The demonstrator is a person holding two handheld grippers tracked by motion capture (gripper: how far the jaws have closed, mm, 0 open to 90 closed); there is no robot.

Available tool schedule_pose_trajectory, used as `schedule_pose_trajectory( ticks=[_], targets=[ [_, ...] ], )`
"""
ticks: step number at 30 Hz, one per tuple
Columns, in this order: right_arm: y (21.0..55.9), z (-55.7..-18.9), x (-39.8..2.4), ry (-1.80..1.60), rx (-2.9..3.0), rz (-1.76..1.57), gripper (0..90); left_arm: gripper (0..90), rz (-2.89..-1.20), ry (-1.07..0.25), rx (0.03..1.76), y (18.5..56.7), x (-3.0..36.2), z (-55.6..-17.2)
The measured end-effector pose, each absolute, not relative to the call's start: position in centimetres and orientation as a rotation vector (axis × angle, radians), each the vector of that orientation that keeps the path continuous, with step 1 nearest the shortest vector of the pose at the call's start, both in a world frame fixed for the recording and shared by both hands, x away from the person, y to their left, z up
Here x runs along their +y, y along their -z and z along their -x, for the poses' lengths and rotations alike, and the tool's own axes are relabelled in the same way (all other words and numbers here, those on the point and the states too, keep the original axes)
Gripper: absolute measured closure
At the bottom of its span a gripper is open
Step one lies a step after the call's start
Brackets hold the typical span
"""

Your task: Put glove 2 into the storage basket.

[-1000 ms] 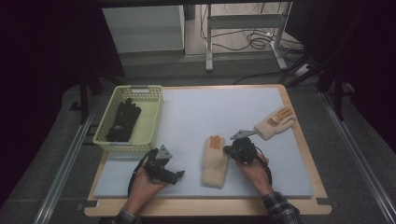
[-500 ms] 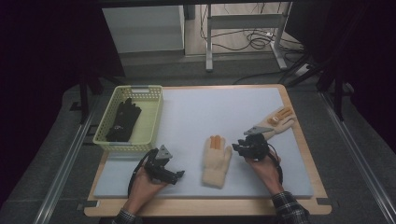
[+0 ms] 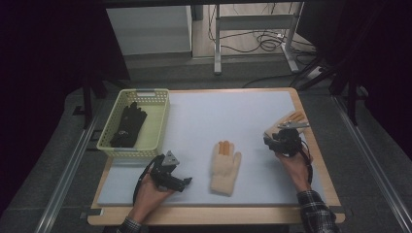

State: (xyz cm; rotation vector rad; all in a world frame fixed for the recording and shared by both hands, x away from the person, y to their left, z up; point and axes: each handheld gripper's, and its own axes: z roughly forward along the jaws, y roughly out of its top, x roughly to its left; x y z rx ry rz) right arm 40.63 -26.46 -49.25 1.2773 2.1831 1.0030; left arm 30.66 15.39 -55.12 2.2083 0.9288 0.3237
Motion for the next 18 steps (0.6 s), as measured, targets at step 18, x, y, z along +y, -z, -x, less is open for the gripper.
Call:
schedule_pose_trajectory(
  ticks=[18],
  targets=[
    [49.5, -45.4, -31.8, -0.896, 2.030, -1.409, 45.6, 0.5, -2.211, -0.324, 0.927, 55.1, 15.4, -30.7]
  ],
)
